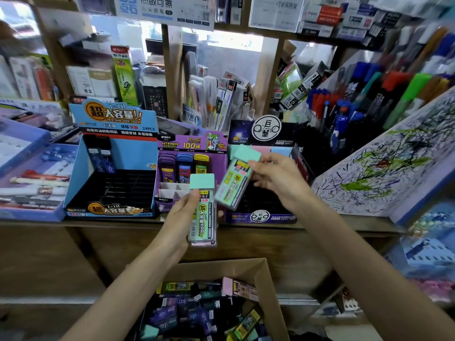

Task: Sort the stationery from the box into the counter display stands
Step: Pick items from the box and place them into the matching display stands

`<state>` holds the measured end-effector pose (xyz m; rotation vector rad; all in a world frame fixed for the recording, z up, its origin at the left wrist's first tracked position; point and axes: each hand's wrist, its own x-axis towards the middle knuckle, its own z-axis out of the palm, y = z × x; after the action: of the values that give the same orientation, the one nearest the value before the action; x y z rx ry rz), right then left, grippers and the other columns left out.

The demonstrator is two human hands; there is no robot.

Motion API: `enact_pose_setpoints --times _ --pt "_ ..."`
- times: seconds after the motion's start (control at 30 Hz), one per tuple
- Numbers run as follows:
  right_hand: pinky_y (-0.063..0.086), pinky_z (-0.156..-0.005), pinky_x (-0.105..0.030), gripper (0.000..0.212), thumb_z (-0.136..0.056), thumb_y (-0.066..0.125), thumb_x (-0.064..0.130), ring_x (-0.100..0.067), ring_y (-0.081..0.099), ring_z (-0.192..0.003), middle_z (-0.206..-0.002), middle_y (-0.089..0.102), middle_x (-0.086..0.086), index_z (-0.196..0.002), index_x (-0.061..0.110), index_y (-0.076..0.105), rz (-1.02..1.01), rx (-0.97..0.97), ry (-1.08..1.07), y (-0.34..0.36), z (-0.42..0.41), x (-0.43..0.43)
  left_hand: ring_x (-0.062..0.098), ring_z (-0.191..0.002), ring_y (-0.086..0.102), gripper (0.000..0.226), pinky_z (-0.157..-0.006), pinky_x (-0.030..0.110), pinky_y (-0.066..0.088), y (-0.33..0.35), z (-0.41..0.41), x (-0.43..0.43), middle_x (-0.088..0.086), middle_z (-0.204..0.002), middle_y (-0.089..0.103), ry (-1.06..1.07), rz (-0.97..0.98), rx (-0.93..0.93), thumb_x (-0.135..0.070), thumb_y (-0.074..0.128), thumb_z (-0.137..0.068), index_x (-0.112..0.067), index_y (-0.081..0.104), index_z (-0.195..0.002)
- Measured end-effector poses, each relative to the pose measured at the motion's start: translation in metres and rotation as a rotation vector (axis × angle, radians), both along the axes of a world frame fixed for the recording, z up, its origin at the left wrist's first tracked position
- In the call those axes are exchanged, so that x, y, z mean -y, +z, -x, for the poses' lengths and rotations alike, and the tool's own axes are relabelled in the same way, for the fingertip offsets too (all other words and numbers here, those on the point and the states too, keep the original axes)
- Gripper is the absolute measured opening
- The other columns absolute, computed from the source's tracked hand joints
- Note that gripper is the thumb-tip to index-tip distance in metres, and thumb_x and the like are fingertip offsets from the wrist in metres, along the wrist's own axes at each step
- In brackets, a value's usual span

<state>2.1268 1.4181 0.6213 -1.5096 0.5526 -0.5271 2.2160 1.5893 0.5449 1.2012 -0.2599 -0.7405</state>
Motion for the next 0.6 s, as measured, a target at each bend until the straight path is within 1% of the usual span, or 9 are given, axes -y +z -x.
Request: enact_pose_setpoints --times 0.07,0.1,0.13,0.2,0.27,0.3,0.4,0.5,0.6 --pt "0.051 -0.050 -0.019 0.011 -0.087 0.064 0.007 -0.008 0.065 -0.059 -0.072 0.072 -0.001 -0.089 0.009 0.054 0.064 0.052 -0.085 0.010 0.002 0.017 0.020 -0.078 0.073 0.025 -0.058 0.031 0.058 0.000 -0.002 -0.003 0.003 -0.088 0.075 -0.001 0.005 0.049 -0.038 0.046 -0.094 -0.022 0.059 -0.108" --pt "0.051 -0.051 -0.020 0.012 -0.086 0.065 0.007 -0.010 0.065 -0.062 -0.077 0.071 -0.003 -0.091 0.009 0.054 0.155 0.057 -0.128 0.014 0.002 0.026 0.019 -0.080 0.073 0.026 -0.058 0.030 0.058 0.001 -0.004 -0.005 0.002 -0.089 0.075 0.010 -0.002 0.067 -0.039 0.047 -0.093 -0.022 0.060 -0.108" --pt "0.052 -0.054 -0.023 0.014 -0.086 0.066 0.008 -0.013 0.065 -0.066 -0.080 0.070 -0.005 -0.092 0.009 0.054 0.268 0.049 -0.161 0.017 0.001 0.034 0.021 -0.083 0.072 0.028 -0.062 0.032 0.058 0.002 -0.004 -0.007 0.003 -0.092 0.075 0.022 -0.011 0.077 -0.041 0.048 -0.093 -0.022 0.060 -0.110" --pt "0.052 -0.059 -0.027 0.015 -0.085 0.067 0.010 -0.017 0.063 -0.073 -0.081 0.067 -0.004 -0.093 0.010 0.054 0.459 0.018 -0.191 0.017 -0.003 0.045 0.026 -0.093 0.070 0.035 -0.077 0.041 0.056 0.003 -0.006 -0.010 0.008 -0.101 0.072 0.038 -0.036 0.087 -0.043 0.048 -0.092 -0.020 0.058 -0.116" --pt "0.053 -0.065 -0.028 0.016 -0.084 0.069 0.010 -0.019 0.062 -0.074 -0.079 0.065 0.000 -0.092 0.012 0.054 0.556 -0.012 -0.179 0.010 -0.009 0.050 0.028 -0.100 0.066 0.037 -0.088 0.047 0.052 0.004 -0.007 -0.012 0.010 -0.108 0.069 0.041 -0.052 0.097 -0.043 0.047 -0.093 -0.019 0.056 -0.120" --pt "0.053 -0.068 -0.026 0.016 -0.084 0.069 0.011 -0.018 0.062 -0.075 -0.079 0.064 0.002 -0.092 0.013 0.055 0.598 -0.020 -0.159 0.005 -0.013 0.051 0.028 -0.100 0.067 0.036 -0.089 0.048 0.052 0.004 -0.008 -0.014 0.010 -0.107 0.070 0.040 -0.049 0.100 -0.042 0.047 -0.093 -0.019 0.057 -0.119" --pt "0.050 -0.073 -0.015 0.016 -0.084 0.068 0.010 -0.013 0.061 -0.080 -0.084 0.061 0.006 -0.093 0.016 0.057 0.714 -0.011 -0.048 -0.010 -0.023 0.051 0.023 -0.088 0.071 0.030 -0.073 0.039 0.058 0.003 -0.010 -0.018 0.004 -0.096 0.074 0.044 -0.041 0.121 -0.041 0.047 -0.093 -0.021 0.059 -0.111" --pt "0.051 -0.081 -0.024 0.018 -0.083 0.069 0.011 -0.016 0.060 -0.087 -0.094 0.062 -0.003 -0.098 0.016 0.060 0.734 -0.032 0.020 -0.021 -0.030 0.054 0.017 -0.078 0.072 0.027 -0.060 0.030 0.058 0.000 -0.013 -0.021 0.001 -0.088 0.075 0.033 -0.036 0.139 -0.041 0.047 -0.093 -0.023 0.061 -0.106" --pt "0.051 -0.081 -0.023 0.021 -0.081 0.072 0.013 -0.016 0.062 -0.088 -0.095 0.064 -0.006 -0.098 0.019 0.061 0.713 -0.028 0.015 -0.026 -0.033 0.057 0.011 -0.069 0.072 0.024 -0.052 0.024 0.055 0.000 -0.013 -0.023 -0.003 -0.079 0.075 0.016 -0.032 0.186 -0.041 0.046 -0.092 -0.024 0.061 -0.100"
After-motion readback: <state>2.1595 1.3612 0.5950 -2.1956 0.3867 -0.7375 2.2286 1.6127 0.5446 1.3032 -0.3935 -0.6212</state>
